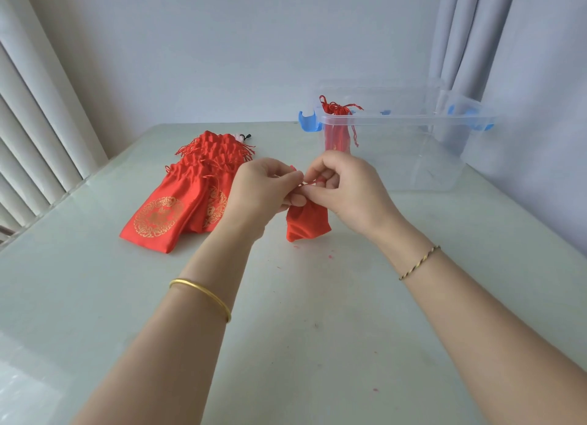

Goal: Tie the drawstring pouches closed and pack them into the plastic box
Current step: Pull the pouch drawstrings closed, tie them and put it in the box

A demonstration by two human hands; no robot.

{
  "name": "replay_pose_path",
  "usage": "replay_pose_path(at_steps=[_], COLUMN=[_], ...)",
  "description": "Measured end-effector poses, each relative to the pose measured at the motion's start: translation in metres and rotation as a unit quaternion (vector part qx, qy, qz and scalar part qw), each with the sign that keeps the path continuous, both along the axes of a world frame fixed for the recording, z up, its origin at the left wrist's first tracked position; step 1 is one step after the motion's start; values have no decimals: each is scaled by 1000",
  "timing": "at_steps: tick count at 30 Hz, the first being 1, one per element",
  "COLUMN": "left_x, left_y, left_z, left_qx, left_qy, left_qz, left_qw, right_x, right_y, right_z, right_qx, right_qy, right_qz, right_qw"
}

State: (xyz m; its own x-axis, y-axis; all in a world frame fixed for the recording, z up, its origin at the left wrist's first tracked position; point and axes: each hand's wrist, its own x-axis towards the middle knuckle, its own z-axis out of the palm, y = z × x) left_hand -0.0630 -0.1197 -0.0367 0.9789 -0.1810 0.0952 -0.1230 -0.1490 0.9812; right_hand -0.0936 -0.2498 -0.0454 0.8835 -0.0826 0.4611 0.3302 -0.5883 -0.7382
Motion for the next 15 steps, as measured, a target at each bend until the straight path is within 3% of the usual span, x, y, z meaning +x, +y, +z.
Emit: replay_pose_path(at_steps=[9, 11, 15], left_x=[1, 1, -1], left_y=[2, 3, 1], left_z=[4, 7, 12], left_qx=[3, -16, 0], left_qy=[-15, -9, -35], left_qz=[28, 31, 42], left_qw=[999, 999, 999], right_x=[4, 5, 5], right_y=[1, 1, 0], right_z=[-9, -8, -5], right_qx=[-232, -195, -1], right_qy=[-148, -137, -20], right_qz=[-46, -51, -33], right_qw=[960, 970, 999])
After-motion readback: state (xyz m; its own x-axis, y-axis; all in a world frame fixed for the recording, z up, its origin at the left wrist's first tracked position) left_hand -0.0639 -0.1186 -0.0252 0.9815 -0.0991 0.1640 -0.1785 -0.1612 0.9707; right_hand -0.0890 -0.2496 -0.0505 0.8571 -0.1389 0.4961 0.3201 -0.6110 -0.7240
